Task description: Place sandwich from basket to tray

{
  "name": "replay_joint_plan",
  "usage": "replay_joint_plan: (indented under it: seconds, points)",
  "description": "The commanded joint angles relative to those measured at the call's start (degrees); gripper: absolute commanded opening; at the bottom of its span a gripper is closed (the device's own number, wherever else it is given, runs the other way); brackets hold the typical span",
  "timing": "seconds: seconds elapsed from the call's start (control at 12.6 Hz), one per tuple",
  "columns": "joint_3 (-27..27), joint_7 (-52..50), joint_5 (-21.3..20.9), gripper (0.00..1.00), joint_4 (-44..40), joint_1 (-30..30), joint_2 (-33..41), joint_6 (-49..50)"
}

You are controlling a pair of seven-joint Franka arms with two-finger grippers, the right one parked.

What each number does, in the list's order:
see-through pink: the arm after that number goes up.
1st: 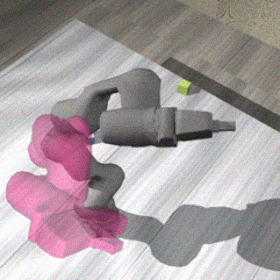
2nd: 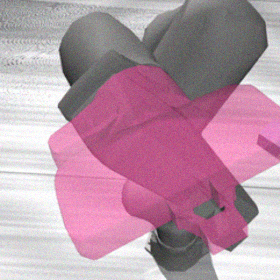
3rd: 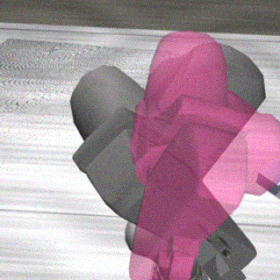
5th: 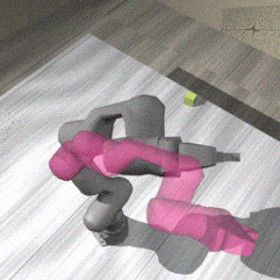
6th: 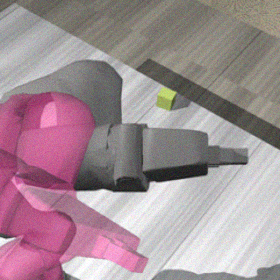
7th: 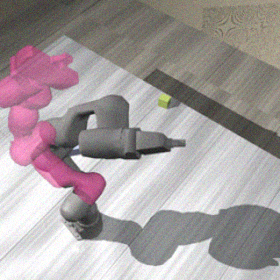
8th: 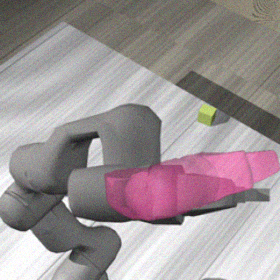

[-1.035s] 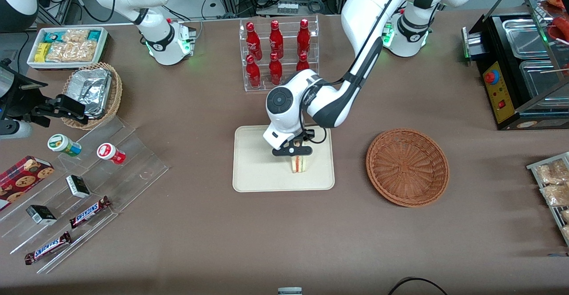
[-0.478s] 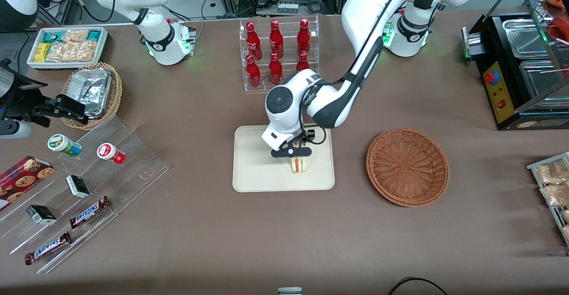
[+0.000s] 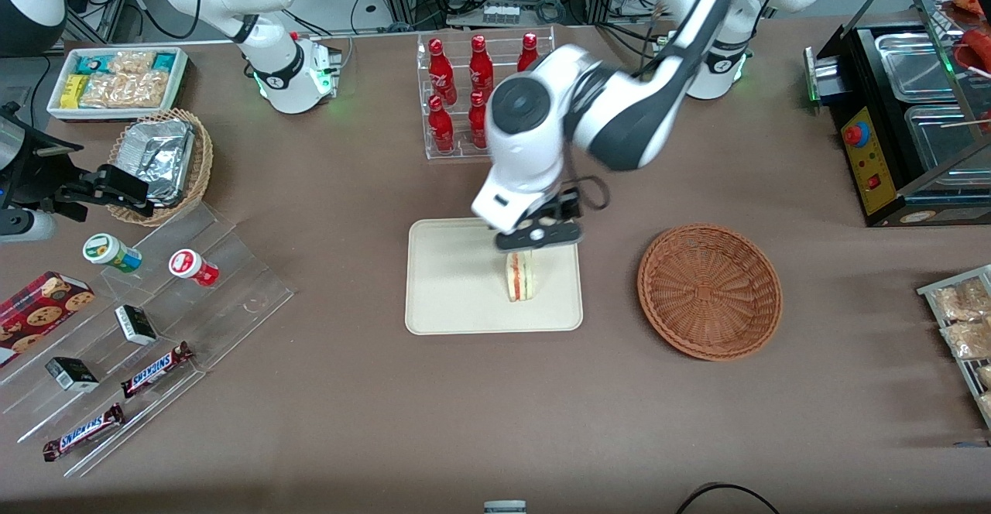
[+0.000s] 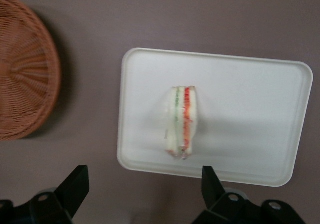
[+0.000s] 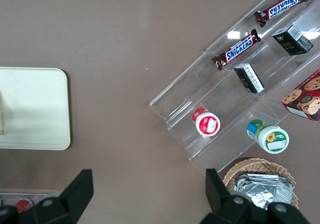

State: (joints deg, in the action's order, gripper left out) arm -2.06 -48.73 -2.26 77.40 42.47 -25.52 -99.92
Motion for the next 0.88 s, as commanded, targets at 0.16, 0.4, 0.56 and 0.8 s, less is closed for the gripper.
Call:
replay_joint_plan:
  seconds: [0.16,0.4,0.56,0.8]
  points:
    - [0.12,1.52,0.42,0.99,3.02,-6.16,10.04,7.54]
    - [-0.14,9.67,0.33,0.99,4.16,-11.78,13.82,12.19]
    - [-0.14,14.86,0.33,0.99,5.3,-15.56,15.84,14.04]
    - [-0.14,25.48,0.42,0.99,9.51,-23.54,20.32,14.05]
